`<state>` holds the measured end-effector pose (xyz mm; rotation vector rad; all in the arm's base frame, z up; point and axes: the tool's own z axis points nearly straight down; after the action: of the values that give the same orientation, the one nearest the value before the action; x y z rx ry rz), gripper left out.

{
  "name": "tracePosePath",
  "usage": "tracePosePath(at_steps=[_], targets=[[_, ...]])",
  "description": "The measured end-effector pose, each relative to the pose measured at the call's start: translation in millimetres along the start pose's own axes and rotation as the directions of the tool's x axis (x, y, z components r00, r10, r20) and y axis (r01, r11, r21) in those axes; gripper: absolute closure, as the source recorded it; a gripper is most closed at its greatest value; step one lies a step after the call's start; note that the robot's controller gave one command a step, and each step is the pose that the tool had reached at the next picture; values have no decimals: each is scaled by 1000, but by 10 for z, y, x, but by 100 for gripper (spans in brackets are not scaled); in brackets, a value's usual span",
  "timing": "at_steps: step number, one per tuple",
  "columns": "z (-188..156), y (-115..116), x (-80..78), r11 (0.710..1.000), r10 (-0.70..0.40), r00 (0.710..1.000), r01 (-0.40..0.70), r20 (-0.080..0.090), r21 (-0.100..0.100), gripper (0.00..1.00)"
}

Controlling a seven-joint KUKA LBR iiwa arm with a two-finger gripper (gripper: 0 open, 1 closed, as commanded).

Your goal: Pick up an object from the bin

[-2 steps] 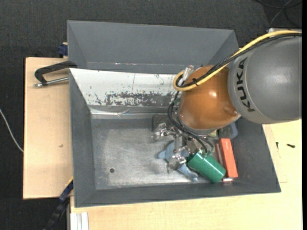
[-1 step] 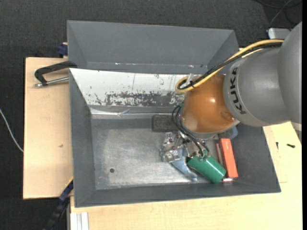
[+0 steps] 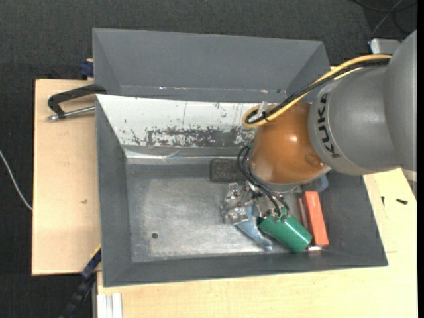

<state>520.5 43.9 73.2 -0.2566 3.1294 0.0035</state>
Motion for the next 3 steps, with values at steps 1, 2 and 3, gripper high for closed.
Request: tracePosePath(at_steps=[1,2,3], targets=[[-628,-420,216,1000,-13,1000,13,6,3,0],[-621,-415,222,1000,-13,1000,13,4,2,0],[-34,-1079,155,915,-403,915,403,19,7,100]])
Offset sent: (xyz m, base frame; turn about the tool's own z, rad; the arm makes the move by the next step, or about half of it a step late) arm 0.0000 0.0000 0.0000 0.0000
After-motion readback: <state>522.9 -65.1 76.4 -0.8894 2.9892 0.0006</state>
